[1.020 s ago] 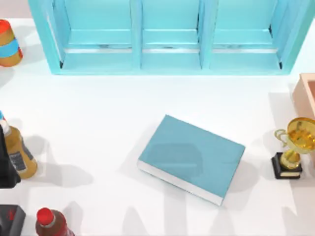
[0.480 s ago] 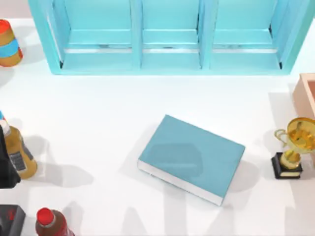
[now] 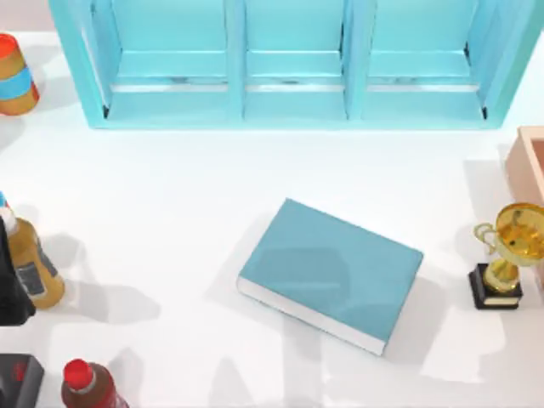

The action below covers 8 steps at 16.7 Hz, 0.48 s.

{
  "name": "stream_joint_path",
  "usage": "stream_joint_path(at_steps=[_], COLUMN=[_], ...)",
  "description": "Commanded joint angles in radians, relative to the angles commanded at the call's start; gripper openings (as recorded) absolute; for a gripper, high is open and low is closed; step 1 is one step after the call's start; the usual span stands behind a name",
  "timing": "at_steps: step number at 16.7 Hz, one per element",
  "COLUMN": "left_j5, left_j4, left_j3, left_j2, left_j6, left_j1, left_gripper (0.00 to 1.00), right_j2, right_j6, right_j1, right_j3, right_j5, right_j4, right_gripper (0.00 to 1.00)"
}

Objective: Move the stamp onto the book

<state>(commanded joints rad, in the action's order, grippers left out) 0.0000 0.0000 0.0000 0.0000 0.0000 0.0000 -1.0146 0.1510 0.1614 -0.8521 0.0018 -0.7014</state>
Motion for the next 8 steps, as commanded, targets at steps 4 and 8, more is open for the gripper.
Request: stream_joint_path(at_steps=[4, 8], left_j5=[0.0, 0.0], left_j4=[0.0, 0.0], left_j3=[0.0, 0.0], left_j2=[0.0, 0.0], left_j6=[0.0, 0.0], left_j1=[0.0, 0.0], left_gripper=[1.0, 1.0], right_j2=[-0.346, -0.622], right_j6=[0.052, 0.094], right_j1=[0.053, 0.096], right_j3=[-0.287, -0.521], right_j5=[-0.001, -0.001], right_j4=[-0.238, -0.428], right_gripper=[1.0, 1.0])
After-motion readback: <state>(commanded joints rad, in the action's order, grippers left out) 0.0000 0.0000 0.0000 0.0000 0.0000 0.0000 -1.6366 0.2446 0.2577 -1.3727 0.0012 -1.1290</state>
